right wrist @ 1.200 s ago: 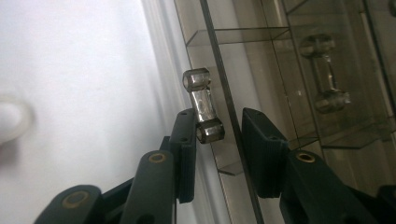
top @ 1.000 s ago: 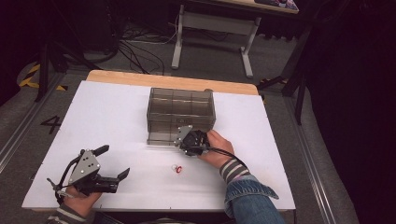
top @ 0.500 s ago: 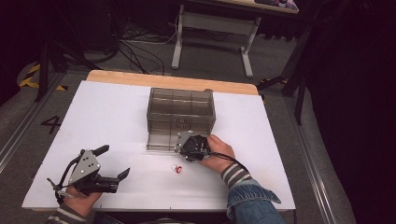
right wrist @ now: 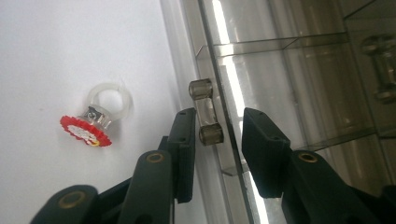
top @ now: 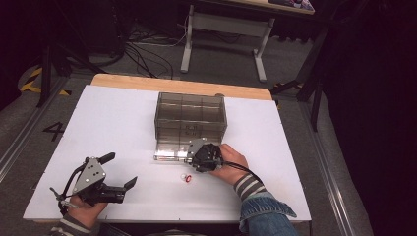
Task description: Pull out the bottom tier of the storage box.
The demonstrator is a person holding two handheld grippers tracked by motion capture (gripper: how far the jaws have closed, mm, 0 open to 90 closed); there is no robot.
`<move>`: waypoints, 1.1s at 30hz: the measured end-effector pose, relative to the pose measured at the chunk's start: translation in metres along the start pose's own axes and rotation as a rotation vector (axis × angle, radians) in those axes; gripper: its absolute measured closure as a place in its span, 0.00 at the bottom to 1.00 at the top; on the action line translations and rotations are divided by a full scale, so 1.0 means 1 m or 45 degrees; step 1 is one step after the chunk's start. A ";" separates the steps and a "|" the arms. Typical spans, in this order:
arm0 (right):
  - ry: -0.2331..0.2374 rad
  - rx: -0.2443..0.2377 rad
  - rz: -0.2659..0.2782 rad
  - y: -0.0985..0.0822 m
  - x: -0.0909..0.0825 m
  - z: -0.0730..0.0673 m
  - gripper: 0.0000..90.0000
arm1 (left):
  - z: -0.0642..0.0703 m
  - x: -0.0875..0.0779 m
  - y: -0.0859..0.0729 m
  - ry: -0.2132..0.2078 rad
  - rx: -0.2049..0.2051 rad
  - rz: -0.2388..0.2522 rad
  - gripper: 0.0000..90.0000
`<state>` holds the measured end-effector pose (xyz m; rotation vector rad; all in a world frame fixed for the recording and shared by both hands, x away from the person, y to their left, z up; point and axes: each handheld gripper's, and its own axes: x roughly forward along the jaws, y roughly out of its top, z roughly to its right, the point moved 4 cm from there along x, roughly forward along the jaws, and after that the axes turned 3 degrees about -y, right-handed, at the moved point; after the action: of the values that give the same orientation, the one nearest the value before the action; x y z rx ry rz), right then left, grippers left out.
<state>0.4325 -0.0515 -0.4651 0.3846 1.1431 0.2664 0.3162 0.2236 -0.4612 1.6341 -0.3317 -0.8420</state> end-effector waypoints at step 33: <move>-0.077 0.355 0.318 0.008 -0.055 0.003 0.53 | -0.004 0.009 0.004 -0.008 -0.012 0.006 0.01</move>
<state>0.4137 -0.0665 -0.4151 0.7796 1.0750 0.3119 0.3258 0.2196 -0.4606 1.6217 -0.3360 -0.8441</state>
